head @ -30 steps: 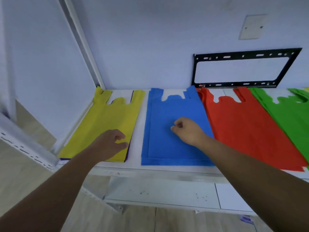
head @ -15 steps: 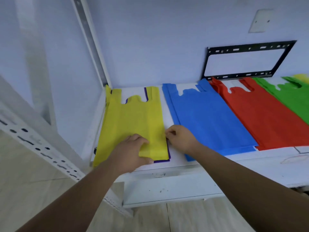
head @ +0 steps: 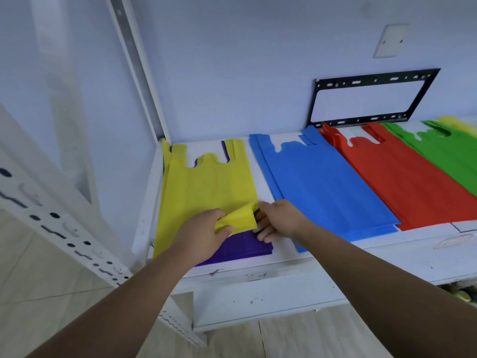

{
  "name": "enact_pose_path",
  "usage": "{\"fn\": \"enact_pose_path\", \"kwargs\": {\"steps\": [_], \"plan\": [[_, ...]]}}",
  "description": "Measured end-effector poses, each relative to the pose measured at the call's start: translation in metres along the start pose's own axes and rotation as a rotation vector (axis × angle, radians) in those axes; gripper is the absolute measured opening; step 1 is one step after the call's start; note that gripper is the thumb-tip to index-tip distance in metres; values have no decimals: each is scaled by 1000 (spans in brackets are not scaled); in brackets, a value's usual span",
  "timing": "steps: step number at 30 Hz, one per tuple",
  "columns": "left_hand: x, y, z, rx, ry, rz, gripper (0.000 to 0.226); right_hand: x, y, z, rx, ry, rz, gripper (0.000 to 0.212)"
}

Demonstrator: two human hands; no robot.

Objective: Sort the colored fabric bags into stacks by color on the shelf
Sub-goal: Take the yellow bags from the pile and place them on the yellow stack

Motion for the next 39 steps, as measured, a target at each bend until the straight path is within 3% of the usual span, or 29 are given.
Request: {"fn": "enact_pose_path", "kwargs": {"steps": [3,6,10,13,16,19,22,24,26,27,29,31,33,35,39], "plan": [[-4,5,6,-155,-9,1,33,1,-9,-11,206,-146,-160,46],[-22,11,27,-273,-141,201,17,8,-18,-15,211,-178,-185,32],[-41,5,47,-133,-272,106,38,20,-22,-18,321,-230,-193,36],[-48,-2,40,-175,-236,63,38,27,-24,-22,322,-171,-91,31],[-55,-5,23,-185,-174,43,34,31,-17,-30,476,-169,-116,15],[-59,8,2,-313,90,30,32,29,0,-34,399,-194,-136,10],[-51,28,-15,-1060,606,189,28,24,21,-32,195,-206,-140,20],[-48,35,-19,-1410,764,199,27,26,34,-27,95,-232,-155,26],[-47,33,-19,-1539,836,95,53,28,39,-24,4,-275,-189,28],[-46,31,-19,-1533,861,41,64,30,40,-21,-52,-292,-217,30],[-43,24,-21,-1265,897,-24,65,32,39,-19,-161,-318,-276,34],[-41,17,-26,-813,815,-63,43,33,37,-20,-218,-324,-291,34],[-41,11,-25,-534,682,-75,26,37,31,-24,-239,-269,-215,35],[-45,9,-21,-414,593,-48,24,46,25,-31,-218,-177,-65,40],[-57,13,-14,-449,453,-72,17,62,13,-40,-350,-32,139,49]]}}
Point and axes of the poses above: each hand's wrist, its own x-axis towards the middle knuckle, its own y-axis out of the back of the hand, z = x × y, the point moved 1 cm from there along x, towards the middle knuckle, and after that the axes turned 5 degrees about x, right-handed, at the moved point
